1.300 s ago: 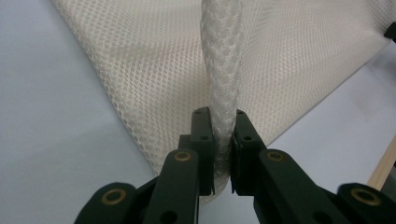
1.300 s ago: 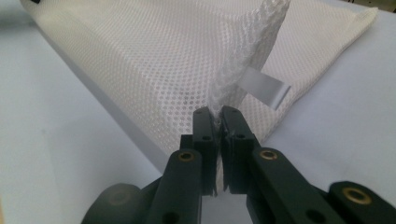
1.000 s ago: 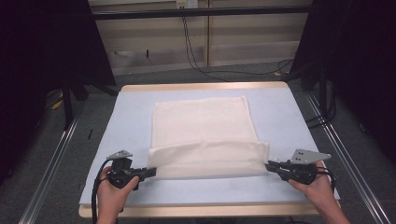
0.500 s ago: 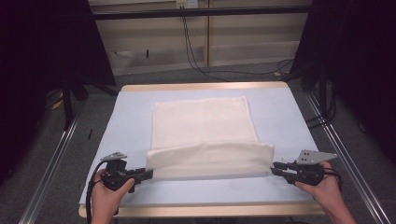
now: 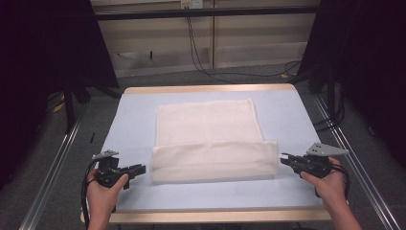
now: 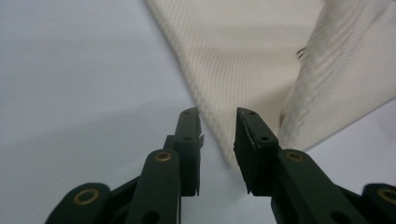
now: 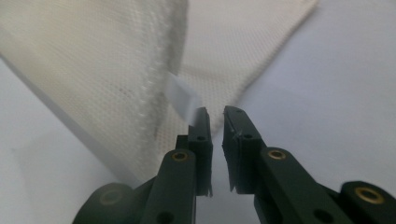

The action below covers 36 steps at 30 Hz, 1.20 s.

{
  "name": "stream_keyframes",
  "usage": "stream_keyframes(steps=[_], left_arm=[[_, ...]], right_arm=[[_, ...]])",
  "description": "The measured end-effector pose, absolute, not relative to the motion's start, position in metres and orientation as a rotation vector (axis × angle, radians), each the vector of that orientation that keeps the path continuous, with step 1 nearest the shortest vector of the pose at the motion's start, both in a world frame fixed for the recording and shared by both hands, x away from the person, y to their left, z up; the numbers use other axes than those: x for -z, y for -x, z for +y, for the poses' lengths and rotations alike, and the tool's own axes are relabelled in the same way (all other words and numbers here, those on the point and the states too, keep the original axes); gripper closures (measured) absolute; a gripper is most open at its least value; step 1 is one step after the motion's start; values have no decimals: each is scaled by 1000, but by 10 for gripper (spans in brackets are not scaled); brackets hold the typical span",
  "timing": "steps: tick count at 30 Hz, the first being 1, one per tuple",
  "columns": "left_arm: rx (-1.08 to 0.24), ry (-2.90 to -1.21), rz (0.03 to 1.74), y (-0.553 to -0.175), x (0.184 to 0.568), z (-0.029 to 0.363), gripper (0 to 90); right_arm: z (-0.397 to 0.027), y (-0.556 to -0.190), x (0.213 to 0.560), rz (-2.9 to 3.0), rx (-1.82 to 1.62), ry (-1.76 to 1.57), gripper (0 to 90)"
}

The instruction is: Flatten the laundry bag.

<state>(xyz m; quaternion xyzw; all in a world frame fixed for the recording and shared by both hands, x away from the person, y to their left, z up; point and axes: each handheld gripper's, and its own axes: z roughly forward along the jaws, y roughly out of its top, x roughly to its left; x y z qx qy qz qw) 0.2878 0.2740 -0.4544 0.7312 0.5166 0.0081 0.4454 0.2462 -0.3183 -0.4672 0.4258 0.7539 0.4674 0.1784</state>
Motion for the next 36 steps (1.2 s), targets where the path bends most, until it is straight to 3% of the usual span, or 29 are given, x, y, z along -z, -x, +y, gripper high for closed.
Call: stream_keyframes(steps=[7,14,18,21,24,28,36], left_arm=[[79,-1861,1207,-283,457,256,733],[97,-1901,1241,-277,463,257,657],[53,-1941,1259,-278,468,247,557],[34,-1992,1259,-278,473,236,534],[-14,-2039,1270,-278,471,230,665],[19,-2051,1294,-282,471,226,848],[9,-1991,1323,-299,464,230,877]], right_arm=[[-307,-239,466,2286,-1348,-1055,819],[-318,-228,473,2376,-1283,-1042,786],[-318,-230,474,2305,-1301,-1133,716],[-307,-233,477,2311,-1252,-1198,623],[-294,-236,483,2328,-1174,-1239,650],[-281,-239,483,2354,-1124,-1266,843],[-276,-250,479,2327,-1088,-1271,889]])
